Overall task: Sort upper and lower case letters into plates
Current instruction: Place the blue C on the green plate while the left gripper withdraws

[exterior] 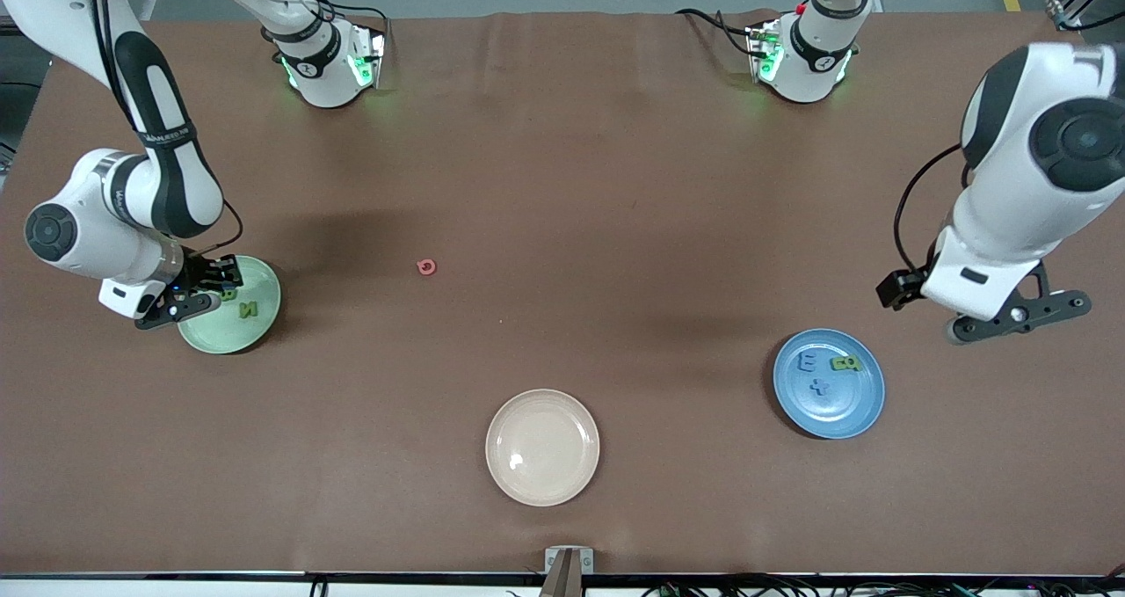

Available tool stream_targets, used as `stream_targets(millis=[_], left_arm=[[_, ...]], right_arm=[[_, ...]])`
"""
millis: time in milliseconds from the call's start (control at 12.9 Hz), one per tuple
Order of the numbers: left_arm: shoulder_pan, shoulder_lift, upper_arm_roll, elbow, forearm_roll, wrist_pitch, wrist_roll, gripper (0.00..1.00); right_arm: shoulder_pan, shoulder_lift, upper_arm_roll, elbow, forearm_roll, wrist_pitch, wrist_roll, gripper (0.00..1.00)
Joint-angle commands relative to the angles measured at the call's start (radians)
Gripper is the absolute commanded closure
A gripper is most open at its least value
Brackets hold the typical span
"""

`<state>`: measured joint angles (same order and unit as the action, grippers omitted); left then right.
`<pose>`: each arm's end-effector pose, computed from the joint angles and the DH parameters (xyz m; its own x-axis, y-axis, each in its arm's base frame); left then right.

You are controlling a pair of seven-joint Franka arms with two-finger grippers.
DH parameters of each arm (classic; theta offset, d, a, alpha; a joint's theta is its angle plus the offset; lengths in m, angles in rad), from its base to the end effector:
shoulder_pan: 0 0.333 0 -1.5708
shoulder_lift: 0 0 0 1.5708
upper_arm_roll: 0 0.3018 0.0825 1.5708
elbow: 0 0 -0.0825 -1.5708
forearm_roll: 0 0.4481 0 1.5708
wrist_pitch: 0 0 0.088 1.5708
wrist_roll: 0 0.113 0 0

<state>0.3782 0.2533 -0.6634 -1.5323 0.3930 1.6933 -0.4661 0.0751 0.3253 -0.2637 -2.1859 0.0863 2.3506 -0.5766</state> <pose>0.6743 -0.1178 0.5041 0.9893 0.1295 0.0666 0.1413 -0.9641 -0.2249 0.5650 -0.1132 0.1602 0.9357 0.3241 -0.1392 0.3199 -0.9460 -0.0528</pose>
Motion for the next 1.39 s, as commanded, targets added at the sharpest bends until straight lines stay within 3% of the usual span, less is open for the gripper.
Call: stream_targets(millis=[0,77,155,309,387,619,696,774,851,928,1315], left_arm=[[0.068,-0.098,-0.007,0.012,-0.118,-0.038,0.160,0.00],[0.058,-0.126,0.019,0.012,-0.155,-0.040,0.209,0.00],[0.007,-0.155,0.087,0.011,-0.173,-0.049,0.237,0.00],[-0.192,-0.219,0.348,0.008,-0.271,-0.124,0.299,0.00],[-0.234,-0.242,0.425,0.000,-0.319,-0.151,0.340,0.00],[-0.297,-0.299,0.530,-0.035,-0.342,-0.162,0.426,0.00],[-0.303,-0.319,0.538,-0.055,-0.342,-0.162,0.426,0.00],[-0.302,-0.319,0.538,-0.052,-0.342,-0.162,0.426,0.00],[-0.297,-0.318,0.536,-0.045,-0.342,-0.162,0.429,0.00],[-0.297,-0.318,0.536,-0.043,-0.342,-0.162,0.429,0.00],[-0.298,-0.313,0.533,-0.045,-0.344,-0.162,0.429,0.00]], right_arm=[[-0.017,0.032,0.015,-0.025,-0.002,0.065,-0.009,0.79],[-0.018,0.047,0.015,-0.025,0.000,0.078,-0.011,0.79],[-0.024,0.060,0.017,-0.025,0.001,0.079,-0.011,0.78],[-0.024,0.067,0.018,-0.026,0.003,0.082,-0.011,0.76],[-0.024,0.067,0.018,-0.026,0.003,0.082,-0.011,0.75],[-0.024,0.078,0.018,-0.026,0.009,0.084,-0.011,0.72],[-0.024,0.078,0.018,-0.026,0.013,0.082,-0.009,0.70],[-0.023,0.078,0.020,-0.026,0.013,0.079,-0.008,0.49],[-0.020,0.075,0.020,-0.025,0.013,0.073,-0.008,0.09],[-0.015,0.064,0.020,-0.023,0.013,0.065,-0.005,0.00],[0.057,-0.060,0.023,0.054,0.018,-0.160,0.075,0.01]])
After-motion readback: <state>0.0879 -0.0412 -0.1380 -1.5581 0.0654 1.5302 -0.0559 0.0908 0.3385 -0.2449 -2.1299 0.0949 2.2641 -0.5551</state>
